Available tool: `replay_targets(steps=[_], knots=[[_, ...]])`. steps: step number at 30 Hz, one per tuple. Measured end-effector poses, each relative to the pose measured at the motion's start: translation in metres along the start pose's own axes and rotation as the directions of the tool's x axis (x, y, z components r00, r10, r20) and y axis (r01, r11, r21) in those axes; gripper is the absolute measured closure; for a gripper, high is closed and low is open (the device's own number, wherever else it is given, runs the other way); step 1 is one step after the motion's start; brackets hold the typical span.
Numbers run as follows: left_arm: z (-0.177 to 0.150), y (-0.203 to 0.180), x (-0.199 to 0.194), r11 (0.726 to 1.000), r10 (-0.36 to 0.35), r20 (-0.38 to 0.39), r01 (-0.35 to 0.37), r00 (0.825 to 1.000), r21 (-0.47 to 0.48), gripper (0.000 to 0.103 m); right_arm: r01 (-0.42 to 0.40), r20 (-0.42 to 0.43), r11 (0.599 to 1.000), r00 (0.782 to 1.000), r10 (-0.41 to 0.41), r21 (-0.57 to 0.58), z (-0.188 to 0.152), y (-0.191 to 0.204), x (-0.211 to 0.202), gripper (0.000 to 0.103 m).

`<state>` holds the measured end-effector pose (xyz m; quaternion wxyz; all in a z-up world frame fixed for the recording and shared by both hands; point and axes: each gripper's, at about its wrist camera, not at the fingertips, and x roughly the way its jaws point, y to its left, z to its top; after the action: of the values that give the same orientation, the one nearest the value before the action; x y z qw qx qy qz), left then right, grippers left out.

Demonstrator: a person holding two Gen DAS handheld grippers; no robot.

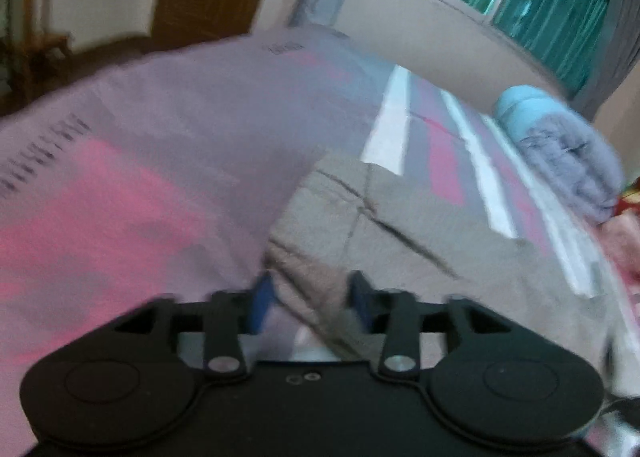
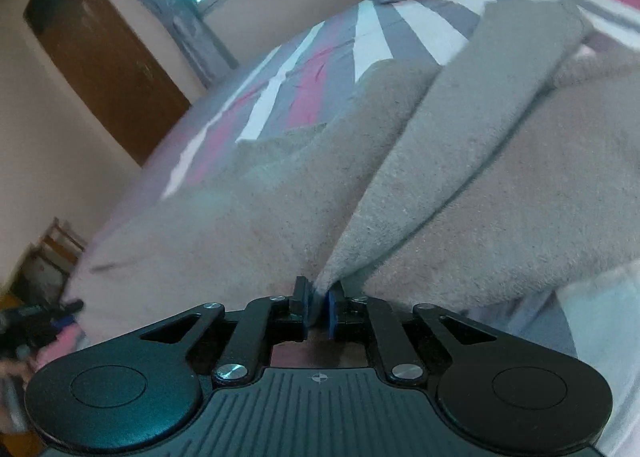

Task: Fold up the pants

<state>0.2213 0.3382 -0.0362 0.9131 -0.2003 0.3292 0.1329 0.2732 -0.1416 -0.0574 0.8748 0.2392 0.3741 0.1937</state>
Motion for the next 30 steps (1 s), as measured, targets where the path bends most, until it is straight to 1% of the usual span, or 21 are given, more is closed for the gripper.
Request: replay_targets(steps=[1,2,3,5,8,9,11,12,13,14,15,17,18,19,20,21,23,26,28,29,30], knots=[[-0.003,-0.007,-0.009,0.999,0.038,0.028,-0.039,0.999,0.029,0.046,0.0,0.018,1.0,1.0,-0.001,0.017,0.006,0.0,-0.005,0.082],[-0.008,-0.016,-0.019,0.996,0.067,0.06,-0.07,0.996,0.06,0.036,0.008,0.057,1.0,0.998,-0.009,0.021,0.008,-0.001,-0.016,0.079],[-0.012,-0.023,-0.026,0.994,0.076,0.078,-0.082,0.994,0.078,0.032,0.021,0.102,1.0,0.995,-0.023,0.015,0.009,-0.003,-0.03,0.079],[-0.023,-0.042,-0.036,0.99,0.09,0.096,-0.1,0.991,0.097,0.031,0.045,0.156,0.999,0.987,-0.046,0.008,0.015,-0.005,-0.044,0.079],[-0.041,-0.074,-0.037,0.988,0.126,0.074,-0.132,0.989,0.075,0.027,0.101,0.18,0.995,0.979,-0.097,-0.015,0.034,-0.003,-0.046,0.078],[-0.046,-0.082,-0.037,0.989,0.125,0.067,-0.13,0.99,0.071,0.024,0.125,0.182,0.992,0.976,-0.119,-0.018,0.042,0.0,-0.043,0.078],[-0.058,-0.099,-0.029,0.984,0.155,0.044,-0.158,0.987,0.078,0.019,0.18,0.184,0.983,0.968,-0.171,-0.035,0.054,0.003,-0.033,0.077],[-0.063,-0.103,-0.022,0.981,0.171,0.022,-0.173,0.985,0.085,0.019,0.209,0.17,0.977,0.965,-0.2,-0.039,0.062,0.008,-0.021,0.07],[-0.068,-0.107,-0.016,0.98,0.181,0.007,-0.181,0.983,0.087,0.019,0.228,0.151,0.972,0.964,-0.218,-0.051,0.067,0.008,-0.013,0.055],[-0.072,-0.108,-0.012,0.978,0.195,0.002,-0.195,0.981,0.079,0.018,0.255,0.134,0.964,0.96,-0.244,-0.071,0.073,0.009,-0.005,0.045],[-0.074,-0.107,-0.01,0.978,0.201,-0.001,-0.2,0.98,0.065,0.015,0.276,0.128,0.956,0.956,-0.263,-0.102,0.075,0.011,0.002,0.032],[-0.077,-0.1,-0.007,0.981,0.194,-0.008,-0.193,0.981,0.035,0.01,0.313,0.121,0.933,0.948,-0.295,-0.178,0.078,0.014,0.015,0.032],[-0.077,-0.096,-0.006,0.983,0.183,-0.013,-0.182,0.983,0.02,0.009,0.349,0.108,0.911,0.937,-0.333,-0.218,0.077,0.014,0.023,0.034],[-0.078,-0.094,-0.007,0.985,0.173,-0.014,-0.172,0.985,0.014,0.009,0.377,0.104,0.896,0.926,-0.362,-0.236,0.077,0.012,0.028,0.057],[-0.078,-0.093,-0.006,0.986,0.168,-0.013,-0.168,0.986,0.016,0.008,0.383,0.097,0.891,0.924,-0.371,-0.243,0.076,0.007,0.027,0.074],[-0.079,-0.093,-0.006,0.986,0.165,-0.008,-0.164,0.986,0.022,0.008,0.364,0.086,0.904,0.931,-0.354,-0.222,0.074,0.0,0.022,0.1],[-0.082,-0.092,-0.007,0.986,0.163,0.006,-0.163,0.987,0.025,0.008,0.335,0.091,0.926,0.942,-0.324,-0.172,0.071,-0.015,0.007,0.1],[-0.088,-0.097,-0.006,0.982,0.181,0.037,-0.182,0.983,0.038,0.008,0.304,0.113,0.944,0.95,-0.291,-0.126,0.051,-0.031,-0.029,0.1],[-0.092,-0.101,-0.005,0.979,0.196,0.057,-0.199,0.979,0.046,0.007,0.309,0.102,0.948,0.948,-0.301,-0.076,0.031,-0.048,-0.045,0.1],[-0.094,-0.101,-0.005,0.978,0.201,0.065,-0.204,0.977,0.047,0.007,0.336,0.077,0.941,0.94,-0.332,-0.047,0.022,-0.058,-0.046,0.1],[-0.095,-0.101,-0.004,0.977,0.203,0.071,-0.207,0.977,0.049,0.006,0.337,0.057,0.941,0.94,-0.336,-0.023,0.015,-0.069,-0.047,0.102]])
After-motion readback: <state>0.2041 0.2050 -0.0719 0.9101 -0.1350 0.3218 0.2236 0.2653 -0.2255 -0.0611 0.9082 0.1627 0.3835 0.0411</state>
